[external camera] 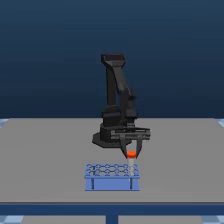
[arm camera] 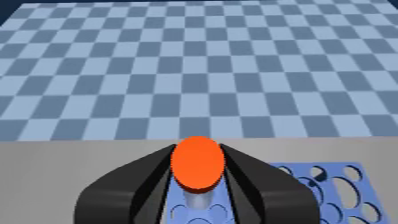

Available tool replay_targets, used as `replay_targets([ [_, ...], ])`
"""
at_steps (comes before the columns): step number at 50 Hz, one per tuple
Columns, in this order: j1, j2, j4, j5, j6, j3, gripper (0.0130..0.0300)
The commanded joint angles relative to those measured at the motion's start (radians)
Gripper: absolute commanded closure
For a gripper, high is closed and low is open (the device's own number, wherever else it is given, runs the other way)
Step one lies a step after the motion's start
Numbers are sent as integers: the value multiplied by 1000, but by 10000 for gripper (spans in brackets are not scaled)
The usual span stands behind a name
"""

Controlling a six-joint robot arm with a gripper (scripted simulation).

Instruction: Pick up the centrifuge tube on the rack

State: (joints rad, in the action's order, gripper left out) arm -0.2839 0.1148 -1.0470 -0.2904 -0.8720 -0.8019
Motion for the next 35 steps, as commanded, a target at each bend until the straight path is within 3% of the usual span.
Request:
replay_targets([
  [1,0,14,-75,17,-90,10,300],
  [35,0,87,-568,45,-599,69,300],
])
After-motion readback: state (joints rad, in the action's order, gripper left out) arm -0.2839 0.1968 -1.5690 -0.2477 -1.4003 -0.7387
